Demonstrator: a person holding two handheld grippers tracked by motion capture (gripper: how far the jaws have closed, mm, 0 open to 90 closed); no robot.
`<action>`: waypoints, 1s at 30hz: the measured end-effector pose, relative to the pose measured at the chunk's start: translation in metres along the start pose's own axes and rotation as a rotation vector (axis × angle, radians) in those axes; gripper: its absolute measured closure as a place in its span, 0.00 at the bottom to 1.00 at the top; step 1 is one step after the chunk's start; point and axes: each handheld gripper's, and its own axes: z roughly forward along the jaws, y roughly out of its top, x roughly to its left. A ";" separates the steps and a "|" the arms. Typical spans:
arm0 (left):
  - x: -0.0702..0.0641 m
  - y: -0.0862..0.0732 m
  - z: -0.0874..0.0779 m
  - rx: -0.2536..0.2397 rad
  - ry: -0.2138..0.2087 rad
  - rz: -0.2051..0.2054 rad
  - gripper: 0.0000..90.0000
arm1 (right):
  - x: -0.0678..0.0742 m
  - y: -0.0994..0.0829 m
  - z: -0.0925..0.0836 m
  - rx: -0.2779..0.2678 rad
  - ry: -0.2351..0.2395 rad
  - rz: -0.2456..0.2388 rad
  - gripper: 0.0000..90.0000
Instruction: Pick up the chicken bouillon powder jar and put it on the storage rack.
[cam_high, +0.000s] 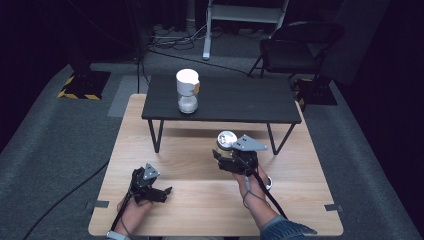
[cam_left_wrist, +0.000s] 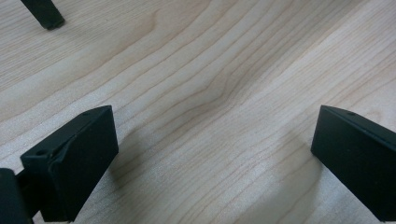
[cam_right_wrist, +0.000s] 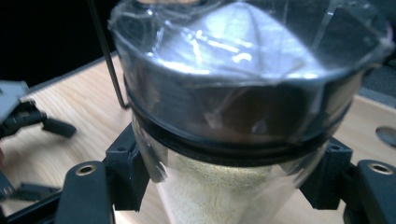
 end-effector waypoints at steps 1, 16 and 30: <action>0.000 0.000 0.000 0.000 0.000 0.000 0.01 | -0.001 0.006 -0.001 -0.003 0.001 -0.003 0.33; 0.000 0.000 0.000 0.000 0.000 0.000 0.01 | -0.026 0.082 -0.009 -0.051 -0.013 0.005 0.34; 0.001 0.000 0.000 0.000 0.000 0.003 0.01 | -0.046 0.120 0.027 -0.021 -0.024 -0.001 0.34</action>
